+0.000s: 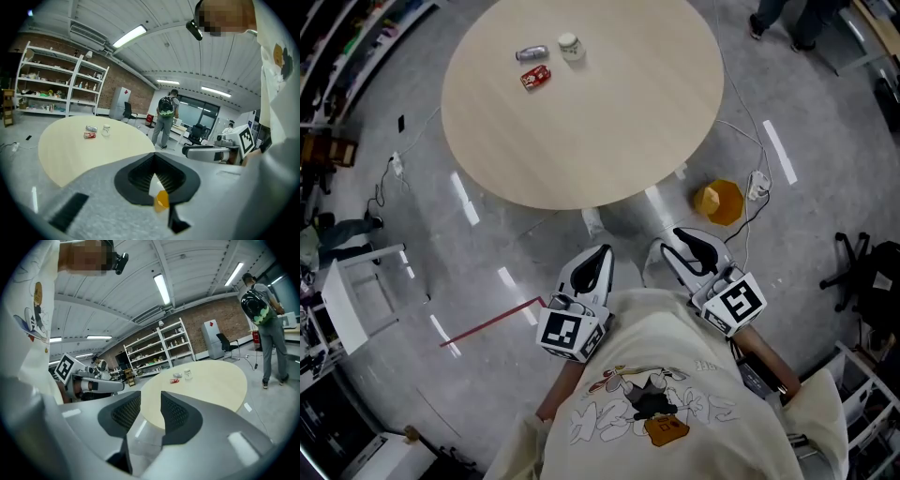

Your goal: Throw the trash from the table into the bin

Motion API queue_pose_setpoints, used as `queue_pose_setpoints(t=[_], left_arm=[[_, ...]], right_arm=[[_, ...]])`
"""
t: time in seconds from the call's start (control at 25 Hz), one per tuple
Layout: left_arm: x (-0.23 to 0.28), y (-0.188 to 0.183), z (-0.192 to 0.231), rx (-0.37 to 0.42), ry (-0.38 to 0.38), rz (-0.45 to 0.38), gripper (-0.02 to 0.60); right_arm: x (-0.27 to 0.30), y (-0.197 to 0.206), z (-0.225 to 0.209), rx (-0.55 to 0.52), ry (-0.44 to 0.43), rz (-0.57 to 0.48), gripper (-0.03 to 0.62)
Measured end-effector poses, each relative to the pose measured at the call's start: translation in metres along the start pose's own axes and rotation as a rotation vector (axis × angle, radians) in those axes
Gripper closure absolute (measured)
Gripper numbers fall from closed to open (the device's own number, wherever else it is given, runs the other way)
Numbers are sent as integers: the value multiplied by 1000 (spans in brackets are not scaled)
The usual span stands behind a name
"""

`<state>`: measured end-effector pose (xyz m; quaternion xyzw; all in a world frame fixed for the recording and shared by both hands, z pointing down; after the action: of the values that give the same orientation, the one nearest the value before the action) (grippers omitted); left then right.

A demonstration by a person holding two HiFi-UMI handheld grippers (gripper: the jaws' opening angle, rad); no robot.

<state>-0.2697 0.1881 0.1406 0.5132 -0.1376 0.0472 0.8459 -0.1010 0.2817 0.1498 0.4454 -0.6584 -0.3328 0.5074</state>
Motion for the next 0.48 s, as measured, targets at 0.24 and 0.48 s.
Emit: queue_pose_setpoints(t=[0.24, 0.48], left_arm=[[6, -48, 69, 44, 106, 7, 578], [-8, -94, 142, 100, 163, -13, 577]], right_arm=[[62, -30, 31, -78, -7, 10, 502], [138, -65, 51, -97, 57, -40, 473]])
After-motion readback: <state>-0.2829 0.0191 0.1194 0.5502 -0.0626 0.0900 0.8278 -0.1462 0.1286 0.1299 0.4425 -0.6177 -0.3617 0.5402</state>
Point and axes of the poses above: the fingertips, and each gripper's own axes: x forward along the fingers, z to its left, y out of its underside, the point moved 7 cm from there along -x, backward along the fingers, and after that the axes turned 15 degrees about y, right-handed, at the moved point
